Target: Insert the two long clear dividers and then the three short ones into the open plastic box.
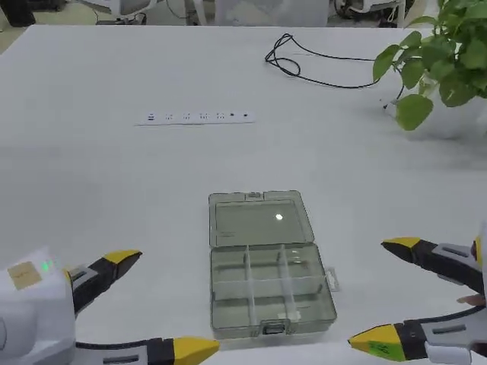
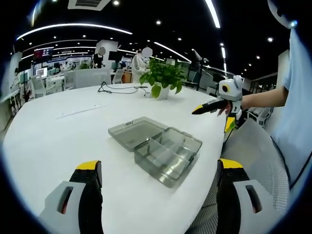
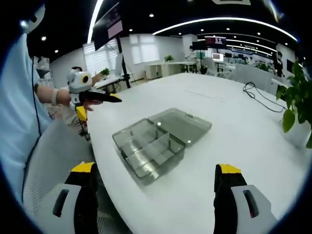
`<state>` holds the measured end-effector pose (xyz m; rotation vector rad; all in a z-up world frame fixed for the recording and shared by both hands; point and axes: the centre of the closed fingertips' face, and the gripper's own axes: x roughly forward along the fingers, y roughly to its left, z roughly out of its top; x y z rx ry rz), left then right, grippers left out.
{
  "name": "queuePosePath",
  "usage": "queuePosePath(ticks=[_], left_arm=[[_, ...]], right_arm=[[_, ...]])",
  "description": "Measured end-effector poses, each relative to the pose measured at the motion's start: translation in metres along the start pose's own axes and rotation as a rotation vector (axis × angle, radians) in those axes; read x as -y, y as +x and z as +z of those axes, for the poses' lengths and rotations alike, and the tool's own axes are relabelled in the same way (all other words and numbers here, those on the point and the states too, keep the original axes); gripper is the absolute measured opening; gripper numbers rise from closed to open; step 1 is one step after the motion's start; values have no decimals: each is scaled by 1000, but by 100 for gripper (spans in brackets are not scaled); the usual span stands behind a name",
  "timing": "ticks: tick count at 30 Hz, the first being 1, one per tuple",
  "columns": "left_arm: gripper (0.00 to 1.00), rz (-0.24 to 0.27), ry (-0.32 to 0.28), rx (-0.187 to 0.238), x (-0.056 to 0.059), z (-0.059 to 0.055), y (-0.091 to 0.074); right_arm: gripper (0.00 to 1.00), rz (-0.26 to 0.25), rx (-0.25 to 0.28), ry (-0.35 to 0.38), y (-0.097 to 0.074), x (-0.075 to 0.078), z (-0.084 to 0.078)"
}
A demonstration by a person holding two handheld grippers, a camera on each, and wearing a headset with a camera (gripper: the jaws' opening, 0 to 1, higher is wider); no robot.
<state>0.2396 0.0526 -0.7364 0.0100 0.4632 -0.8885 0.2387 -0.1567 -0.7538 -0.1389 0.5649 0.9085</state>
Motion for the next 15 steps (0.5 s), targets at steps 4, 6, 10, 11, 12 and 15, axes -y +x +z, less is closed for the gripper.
queuePosePath(ticks=[4, 6, 10, 11, 12, 15], left_arm=[[100, 50, -30, -5, -6, -3, -7], [100, 69, -53, -7, -9, -4, -10], [100, 80, -43, 4, -9, 3, -15], [100, 86, -42, 3, -10, 3, -15], [100, 88, -39, 5, -11, 4, -15], [100, 87, -40, 14, -11, 9, -17]], right_arm=[[100, -44, 102, 49, -13, 5, 5], [100, -48, 104, 68, -16, -1, 0], [100, -68, 104, 83, -18, -6, -4], [100, -70, 111, 86, -17, -8, -3], [100, -68, 112, 88, -17, -9, -2], [100, -67, 96, 88, -15, -14, 0]])
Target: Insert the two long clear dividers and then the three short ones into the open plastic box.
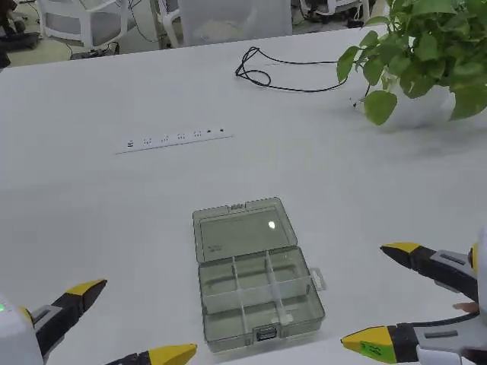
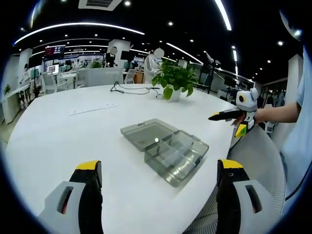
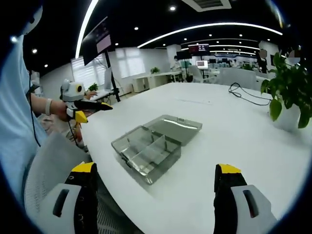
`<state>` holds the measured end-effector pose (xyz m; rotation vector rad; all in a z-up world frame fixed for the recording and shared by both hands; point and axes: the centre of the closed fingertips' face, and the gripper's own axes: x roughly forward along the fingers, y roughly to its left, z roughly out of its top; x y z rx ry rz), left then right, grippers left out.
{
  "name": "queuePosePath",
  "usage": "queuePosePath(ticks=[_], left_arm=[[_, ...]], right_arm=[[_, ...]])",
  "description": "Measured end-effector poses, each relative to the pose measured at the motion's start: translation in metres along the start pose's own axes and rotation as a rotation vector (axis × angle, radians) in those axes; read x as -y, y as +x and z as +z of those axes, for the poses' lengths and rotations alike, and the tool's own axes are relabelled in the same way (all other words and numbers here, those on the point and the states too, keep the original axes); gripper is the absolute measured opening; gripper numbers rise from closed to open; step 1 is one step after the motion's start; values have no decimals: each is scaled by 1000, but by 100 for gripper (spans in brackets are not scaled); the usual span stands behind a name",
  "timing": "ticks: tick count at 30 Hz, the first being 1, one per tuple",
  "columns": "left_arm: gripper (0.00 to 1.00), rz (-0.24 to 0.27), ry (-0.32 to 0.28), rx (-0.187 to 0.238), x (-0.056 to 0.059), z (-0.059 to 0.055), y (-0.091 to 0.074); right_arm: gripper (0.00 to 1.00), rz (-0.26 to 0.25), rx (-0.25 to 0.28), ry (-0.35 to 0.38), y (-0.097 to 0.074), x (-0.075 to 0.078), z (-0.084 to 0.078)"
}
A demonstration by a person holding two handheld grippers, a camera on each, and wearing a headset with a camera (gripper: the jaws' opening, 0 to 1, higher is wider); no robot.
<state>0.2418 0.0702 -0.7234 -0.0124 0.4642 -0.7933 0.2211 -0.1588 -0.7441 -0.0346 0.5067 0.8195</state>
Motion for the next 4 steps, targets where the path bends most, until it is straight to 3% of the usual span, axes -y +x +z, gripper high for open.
queuePosePath(ticks=[4], left_arm=[[100, -9, 1, 15, 1, 3, -1]], right_arm=[[100, 12, 2, 4, 4, -6, 5]])
